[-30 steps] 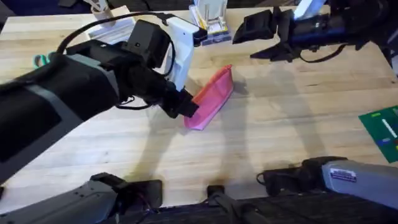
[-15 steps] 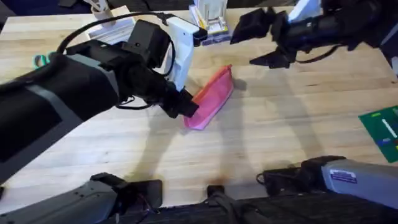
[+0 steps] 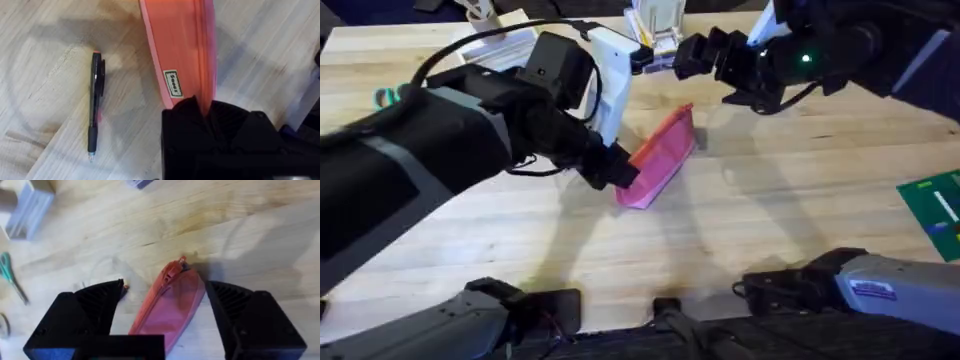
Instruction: Unzip the bag, pick up the pens from the table one at a time and place them inside, then zip the bag closed.
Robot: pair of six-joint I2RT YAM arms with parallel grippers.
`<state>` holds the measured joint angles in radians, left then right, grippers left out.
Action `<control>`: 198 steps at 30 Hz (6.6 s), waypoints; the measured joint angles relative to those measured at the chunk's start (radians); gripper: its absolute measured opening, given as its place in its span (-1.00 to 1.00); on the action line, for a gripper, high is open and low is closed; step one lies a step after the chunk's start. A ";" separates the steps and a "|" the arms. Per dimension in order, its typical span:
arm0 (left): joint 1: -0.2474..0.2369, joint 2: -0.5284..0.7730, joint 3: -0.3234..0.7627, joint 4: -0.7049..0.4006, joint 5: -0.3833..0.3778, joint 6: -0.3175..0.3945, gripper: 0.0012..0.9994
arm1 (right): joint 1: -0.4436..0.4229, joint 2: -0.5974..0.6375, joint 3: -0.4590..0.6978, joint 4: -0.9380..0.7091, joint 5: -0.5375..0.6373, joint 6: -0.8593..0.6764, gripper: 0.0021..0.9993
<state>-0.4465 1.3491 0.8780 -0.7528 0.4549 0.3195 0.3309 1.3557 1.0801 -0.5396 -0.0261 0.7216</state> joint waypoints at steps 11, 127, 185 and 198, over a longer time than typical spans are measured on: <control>0.000 0.000 0.000 0.000 0.000 0.000 -0.92 | 0.031 0.054 0.000 0.024 0.037 0.250 0.99; 0.007 -0.005 0.001 -0.014 -0.009 0.007 -0.92 | 0.264 0.032 -0.002 0.041 -0.138 -0.101 0.99; 0.110 -0.503 0.132 -0.125 -0.348 0.021 0.99 | 0.090 -0.062 0.163 -0.248 -0.189 -2.150 1.00; 0.110 -0.503 0.132 -0.126 -0.348 0.021 0.99 | 0.092 -0.020 0.166 -0.254 -0.370 -2.171 -0.94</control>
<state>-0.3367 0.8459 1.0096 -0.8787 0.1065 0.3401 0.4225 1.3362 1.2457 -0.7940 -0.3959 -1.4495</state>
